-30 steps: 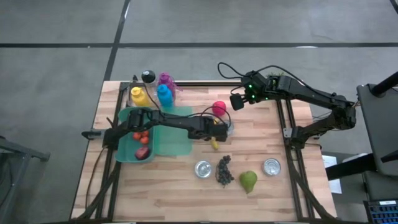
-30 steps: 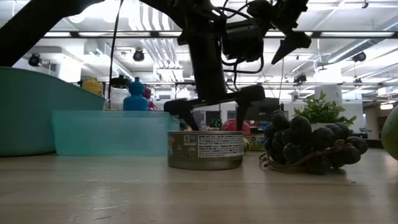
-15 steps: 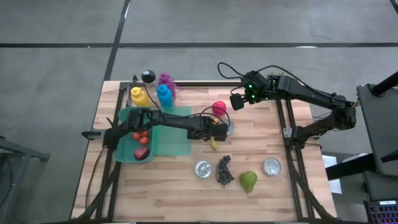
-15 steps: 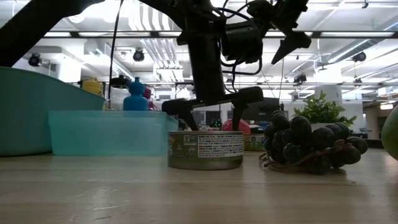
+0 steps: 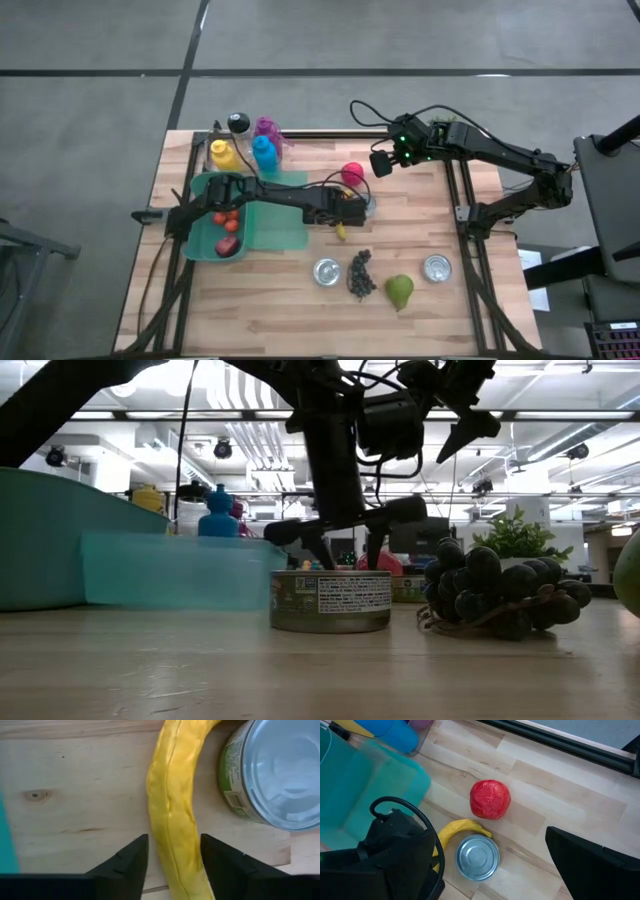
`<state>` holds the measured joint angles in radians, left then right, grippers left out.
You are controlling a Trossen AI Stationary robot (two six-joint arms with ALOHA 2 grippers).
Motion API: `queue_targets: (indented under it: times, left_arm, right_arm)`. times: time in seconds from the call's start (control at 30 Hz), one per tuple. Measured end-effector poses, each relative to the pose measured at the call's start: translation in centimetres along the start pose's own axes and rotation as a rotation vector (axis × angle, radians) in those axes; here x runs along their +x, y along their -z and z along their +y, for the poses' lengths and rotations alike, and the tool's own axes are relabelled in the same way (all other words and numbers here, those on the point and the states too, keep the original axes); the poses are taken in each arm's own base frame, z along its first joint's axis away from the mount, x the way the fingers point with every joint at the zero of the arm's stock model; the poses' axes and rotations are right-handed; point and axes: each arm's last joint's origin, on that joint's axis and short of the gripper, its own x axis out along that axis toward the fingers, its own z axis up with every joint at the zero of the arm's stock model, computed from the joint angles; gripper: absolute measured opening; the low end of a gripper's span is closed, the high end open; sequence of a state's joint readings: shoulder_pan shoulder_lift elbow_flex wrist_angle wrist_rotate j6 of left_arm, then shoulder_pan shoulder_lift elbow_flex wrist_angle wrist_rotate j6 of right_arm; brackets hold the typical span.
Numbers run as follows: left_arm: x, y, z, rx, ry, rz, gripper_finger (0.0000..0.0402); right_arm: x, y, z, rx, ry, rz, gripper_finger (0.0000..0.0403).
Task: Pick & Place Food Item
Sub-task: Put the banana into the green bin
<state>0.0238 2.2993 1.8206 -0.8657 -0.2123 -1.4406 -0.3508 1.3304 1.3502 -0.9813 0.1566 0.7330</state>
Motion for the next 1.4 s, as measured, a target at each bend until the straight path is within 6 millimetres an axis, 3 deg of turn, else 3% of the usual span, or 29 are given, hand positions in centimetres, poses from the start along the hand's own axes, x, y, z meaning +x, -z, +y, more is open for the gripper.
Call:
queue_targets:
  times: [0.33, 0.77, 1.4]
  left_arm:
    - [0.0, -0.1, -0.1, -0.003, 0.012, -0.002, 0.0111]
    - [-0.2, -0.2, -0.3, 0.021, 0.037, -0.009, 0.0106]
    - [-3.8, -1.1, -0.5, 0.027, 0.098, -0.105, 0.0106]
  right_arm:
    - [0.0, 0.0, 0.0, 0.000, 0.000, 0.000, 0.0378]
    - [0.0, 0.0, 0.0, 0.000, 0.000, 0.000, 0.0378]
    - [0.0, 0.0, 0.0, 0.000, 0.000, 0.000, 0.0378]
